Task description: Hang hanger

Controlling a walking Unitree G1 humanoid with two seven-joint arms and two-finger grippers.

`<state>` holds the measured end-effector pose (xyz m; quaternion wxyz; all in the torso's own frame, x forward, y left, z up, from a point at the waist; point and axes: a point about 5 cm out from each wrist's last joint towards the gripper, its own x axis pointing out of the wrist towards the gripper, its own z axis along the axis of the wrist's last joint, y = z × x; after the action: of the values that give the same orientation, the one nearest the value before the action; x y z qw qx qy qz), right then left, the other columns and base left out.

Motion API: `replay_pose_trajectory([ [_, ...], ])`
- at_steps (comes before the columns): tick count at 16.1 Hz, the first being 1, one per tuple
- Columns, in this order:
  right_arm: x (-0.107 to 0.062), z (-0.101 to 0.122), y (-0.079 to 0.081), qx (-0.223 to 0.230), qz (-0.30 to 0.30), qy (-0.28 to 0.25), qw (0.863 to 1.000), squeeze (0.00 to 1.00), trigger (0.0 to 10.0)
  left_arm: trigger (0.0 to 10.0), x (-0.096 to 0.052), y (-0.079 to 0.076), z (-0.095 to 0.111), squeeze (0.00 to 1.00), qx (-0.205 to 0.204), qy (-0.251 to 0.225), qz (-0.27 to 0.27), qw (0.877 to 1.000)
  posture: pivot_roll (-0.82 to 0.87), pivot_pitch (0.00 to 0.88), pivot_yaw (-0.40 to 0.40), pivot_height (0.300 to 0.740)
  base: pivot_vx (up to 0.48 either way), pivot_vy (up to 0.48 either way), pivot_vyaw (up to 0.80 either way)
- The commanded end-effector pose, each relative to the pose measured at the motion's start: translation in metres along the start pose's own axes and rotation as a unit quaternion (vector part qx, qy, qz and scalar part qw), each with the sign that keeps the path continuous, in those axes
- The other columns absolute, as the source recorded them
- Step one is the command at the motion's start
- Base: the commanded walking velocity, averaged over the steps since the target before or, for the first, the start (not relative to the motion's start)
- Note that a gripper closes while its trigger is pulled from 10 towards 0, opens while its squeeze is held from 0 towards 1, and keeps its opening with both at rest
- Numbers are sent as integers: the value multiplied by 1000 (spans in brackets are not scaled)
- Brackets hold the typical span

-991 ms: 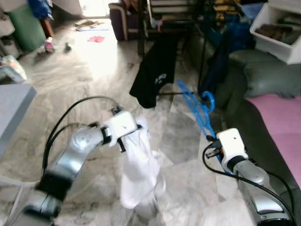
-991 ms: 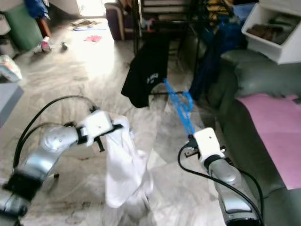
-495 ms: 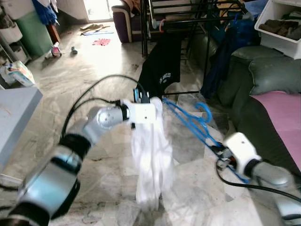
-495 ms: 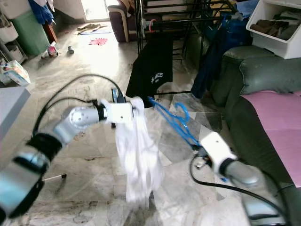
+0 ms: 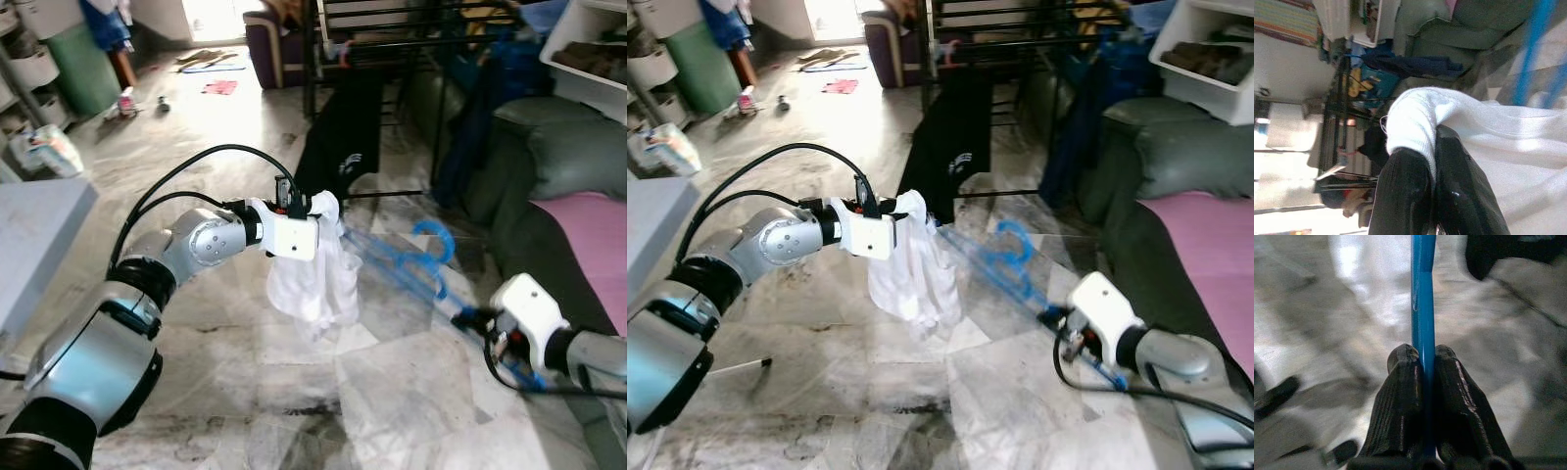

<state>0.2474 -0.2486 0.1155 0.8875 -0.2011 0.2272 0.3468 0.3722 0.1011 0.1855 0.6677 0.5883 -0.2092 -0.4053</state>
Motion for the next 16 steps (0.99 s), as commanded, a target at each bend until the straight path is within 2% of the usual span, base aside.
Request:
replay_pose_trajectory([
  [1, -5, 4, 5, -9, 36, 1, 999, 0, 10000, 10000, -3, 10, -1, 0, 43, -7, 2, 999, -38, 12, 76, 740, 0, 0, 0],
  [3, -11, 2, 0, -6, 40, 11, 999, 0, 10000, 10000, -4, 9, -2, 0, 55, -5, -5, 998, -40, 12, 81, 740, 0, 0, 0],
  [5, -23, -4, -15, -23, 13, 47, 999, 0, 10000, 10000, -6, 3, -8, 0, 80, 14, -18, 997, -43, 11, 91, 740, 0, 0, 0],
  [8, -26, -4, -16, -23, 12, 48, 998, 0, 10000, 10000, -7, -9, -11, 0, 101, 21, -34, 994, -40, 16, 93, 740, 0, 0, 0],
  [12, -31, 3, -13, -23, 45, 44, 998, 0, 10000, 10000, -3, 1, -10, 0, 96, 25, -16, 995, -37, 19, 100, 740, 0, 0, 0],
  [13, -33, 6, -7, -26, 73, 43, 996, 0, 10000, 10000, -1, 5, -11, 0, 111, 36, -4, 993, -35, 21, 106, 740, 0, 0, 0],
  [15, -37, 9, -8, -34, 81, 48, 995, 0, 10000, 10000, 0, 7, -17, 0, 135, 76, -2, 988, -37, 21, 110, 740, 0, 0, 0],
  [16, -40, 12, -17, -54, 56, 54, 995, 0, 10000, 10000, 0, 5, -22, 0, 119, 106, -5, 987, -41, 20, 114, 740, 0, 0, 0],
])
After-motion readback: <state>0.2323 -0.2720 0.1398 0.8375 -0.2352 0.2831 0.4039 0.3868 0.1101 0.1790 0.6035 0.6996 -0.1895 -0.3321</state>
